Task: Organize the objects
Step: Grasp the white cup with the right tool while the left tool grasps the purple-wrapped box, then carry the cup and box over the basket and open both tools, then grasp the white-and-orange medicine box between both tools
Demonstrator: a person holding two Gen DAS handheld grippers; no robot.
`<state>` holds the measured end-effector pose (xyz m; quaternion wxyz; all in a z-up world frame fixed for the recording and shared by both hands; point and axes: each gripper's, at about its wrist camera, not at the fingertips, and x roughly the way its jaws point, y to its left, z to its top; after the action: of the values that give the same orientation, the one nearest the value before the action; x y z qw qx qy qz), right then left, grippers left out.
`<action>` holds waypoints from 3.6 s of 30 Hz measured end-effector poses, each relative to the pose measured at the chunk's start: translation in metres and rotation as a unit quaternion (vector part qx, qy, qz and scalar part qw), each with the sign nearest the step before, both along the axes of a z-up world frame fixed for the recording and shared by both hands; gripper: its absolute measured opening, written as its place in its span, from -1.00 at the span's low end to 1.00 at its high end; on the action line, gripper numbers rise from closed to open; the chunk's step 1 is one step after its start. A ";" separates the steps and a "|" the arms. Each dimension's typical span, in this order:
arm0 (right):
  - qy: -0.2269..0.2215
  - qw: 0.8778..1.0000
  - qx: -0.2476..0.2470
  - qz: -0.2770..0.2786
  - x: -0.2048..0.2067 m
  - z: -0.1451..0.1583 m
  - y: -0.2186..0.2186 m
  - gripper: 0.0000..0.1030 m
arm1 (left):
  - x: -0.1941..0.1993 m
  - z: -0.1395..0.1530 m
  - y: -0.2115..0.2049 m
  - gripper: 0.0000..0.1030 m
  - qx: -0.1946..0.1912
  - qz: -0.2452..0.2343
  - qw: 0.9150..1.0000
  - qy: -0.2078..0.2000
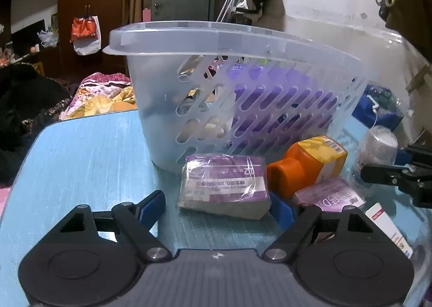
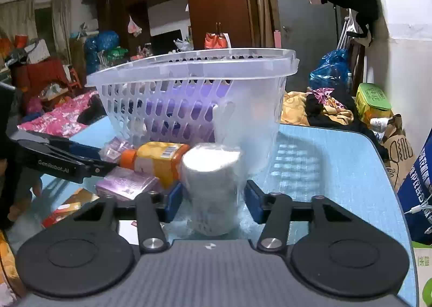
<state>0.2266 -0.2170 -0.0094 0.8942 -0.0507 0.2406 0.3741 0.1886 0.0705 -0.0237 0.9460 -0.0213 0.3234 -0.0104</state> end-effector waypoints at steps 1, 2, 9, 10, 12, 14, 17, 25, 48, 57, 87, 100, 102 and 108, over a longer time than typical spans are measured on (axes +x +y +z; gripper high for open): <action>-0.002 1.000 -0.001 0.001 0.000 0.000 0.001 0.01 | 0.000 0.001 0.000 0.54 0.001 0.000 1.000 -0.001; -0.002 1.000 -0.002 0.002 0.000 0.000 0.001 0.01 | -0.001 0.001 -0.002 0.47 0.003 0.000 1.000 -0.001; -0.012 1.000 0.003 0.008 -0.002 0.002 -0.002 -0.04 | -0.018 0.006 -0.004 0.43 0.010 0.006 0.999 -0.048; -0.016 1.000 0.005 0.007 -0.004 0.003 -0.003 -0.04 | -0.022 0.008 -0.003 0.43 0.007 0.007 0.998 -0.056; -0.023 1.000 0.010 0.006 -0.006 0.006 -0.005 -0.04 | -0.031 0.012 -0.001 0.43 0.003 0.010 0.997 -0.075; -0.030 0.999 0.016 0.005 -0.008 0.008 -0.008 -0.04 | -0.040 0.015 0.001 0.43 -0.001 0.009 0.995 -0.095; -0.035 0.999 0.025 0.006 -0.013 0.011 -0.014 -0.05 | -0.055 0.022 0.006 0.43 -0.007 0.001 0.992 -0.128; -0.061 0.995 0.078 0.008 -0.033 0.043 -0.037 -0.05 | -0.101 0.068 0.005 0.43 -0.018 -0.011 0.977 -0.211; -0.044 0.998 -0.021 -0.049 0.085 0.103 0.069 -0.05 | 0.071 0.121 -0.007 0.43 0.010 0.034 0.996 -0.082; -0.026 0.998 -0.023 -0.049 0.085 0.096 0.067 -0.05 | 0.084 0.107 0.000 0.43 0.017 0.048 0.997 -0.060; -0.009 0.994 0.107 0.025 -0.051 0.001 -0.062 1.00 | -0.112 0.020 -0.029 0.87 -0.026 -0.059 0.992 -0.108; -0.001 0.993 0.023 0.116 -0.039 -0.015 -0.005 0.19 | -0.106 -0.013 -0.048 0.54 0.000 -0.119 0.990 -0.070; 0.002 0.992 0.020 0.124 -0.038 -0.017 -0.004 0.19 | -0.104 -0.014 -0.048 0.54 -0.002 -0.126 0.990 -0.071; 0.016 0.987 0.036 0.156 -0.043 -0.027 -0.004 0.08 | -0.097 -0.017 -0.056 0.45 -0.010 -0.146 0.986 -0.081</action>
<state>0.1838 -0.2208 -0.0368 0.8222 -0.0495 0.2307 0.5180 0.0912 0.0148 -0.0409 0.9571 0.0173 0.2455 -0.1532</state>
